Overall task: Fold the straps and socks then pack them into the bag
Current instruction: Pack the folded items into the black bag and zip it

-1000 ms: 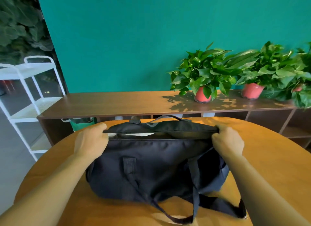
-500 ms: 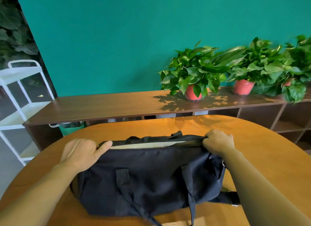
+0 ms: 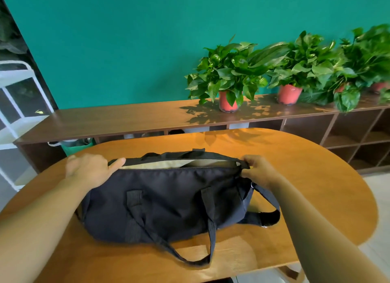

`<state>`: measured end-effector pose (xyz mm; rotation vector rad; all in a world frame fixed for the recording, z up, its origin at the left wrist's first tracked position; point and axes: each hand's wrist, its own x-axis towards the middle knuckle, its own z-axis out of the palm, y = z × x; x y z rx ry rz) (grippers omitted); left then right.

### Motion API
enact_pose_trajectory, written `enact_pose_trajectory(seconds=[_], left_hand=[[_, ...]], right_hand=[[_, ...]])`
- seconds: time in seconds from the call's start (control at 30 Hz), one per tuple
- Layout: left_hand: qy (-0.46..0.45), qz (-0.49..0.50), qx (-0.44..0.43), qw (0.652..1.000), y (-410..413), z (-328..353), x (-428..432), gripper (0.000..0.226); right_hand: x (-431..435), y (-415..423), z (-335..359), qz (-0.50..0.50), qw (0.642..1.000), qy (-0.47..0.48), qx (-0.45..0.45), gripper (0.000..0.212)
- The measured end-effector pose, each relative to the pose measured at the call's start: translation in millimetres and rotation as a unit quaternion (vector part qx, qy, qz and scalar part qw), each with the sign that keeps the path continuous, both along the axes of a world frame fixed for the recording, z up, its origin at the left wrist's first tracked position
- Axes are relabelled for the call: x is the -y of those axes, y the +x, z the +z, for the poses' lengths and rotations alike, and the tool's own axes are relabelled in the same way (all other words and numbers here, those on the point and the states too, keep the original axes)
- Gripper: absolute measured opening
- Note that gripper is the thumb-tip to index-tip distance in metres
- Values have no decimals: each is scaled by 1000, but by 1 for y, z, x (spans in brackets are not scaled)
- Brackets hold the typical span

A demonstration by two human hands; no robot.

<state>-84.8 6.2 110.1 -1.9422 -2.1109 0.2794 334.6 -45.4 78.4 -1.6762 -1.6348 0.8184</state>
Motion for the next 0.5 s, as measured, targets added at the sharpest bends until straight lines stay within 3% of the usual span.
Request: enact_pose_trajectory(seconds=[0.13,0.3,0.4,0.5], left_hand=[[-25,5,-17,1000,-5,-1,-1,87],[-82,15,-69,994,3,4,4,75],[15,7,-35,999,27,15,8,68],[142,-121,80,979,85,22,15,43]], right_hand=[[-3,8,-9,-41,999,13,-32,12],[-14,5,-21,-75,996,-10,40,16],[-15,3,-21,-87,995,-4,40,12],[-13,3,-27,-109,994,3,-20,20]])
